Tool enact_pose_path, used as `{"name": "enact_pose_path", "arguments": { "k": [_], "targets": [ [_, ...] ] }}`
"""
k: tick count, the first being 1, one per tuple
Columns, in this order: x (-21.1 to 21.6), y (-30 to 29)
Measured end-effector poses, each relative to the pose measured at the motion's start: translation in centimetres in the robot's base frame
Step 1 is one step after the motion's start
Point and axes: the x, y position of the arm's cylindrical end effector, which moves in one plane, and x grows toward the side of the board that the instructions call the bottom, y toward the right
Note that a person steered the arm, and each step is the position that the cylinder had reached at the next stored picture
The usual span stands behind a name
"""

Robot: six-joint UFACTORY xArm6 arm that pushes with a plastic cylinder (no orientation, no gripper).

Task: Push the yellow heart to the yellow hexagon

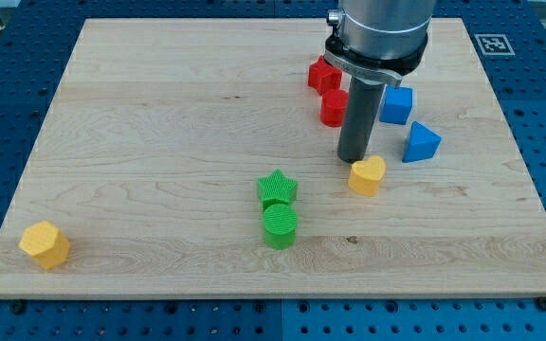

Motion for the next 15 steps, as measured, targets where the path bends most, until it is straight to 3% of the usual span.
{"name": "enact_pose_path", "arguments": {
  "k": [2,6,15],
  "targets": [
    [0.6,6.6],
    [4.4,7.6],
    [0.9,-8.3]
  ]
}}
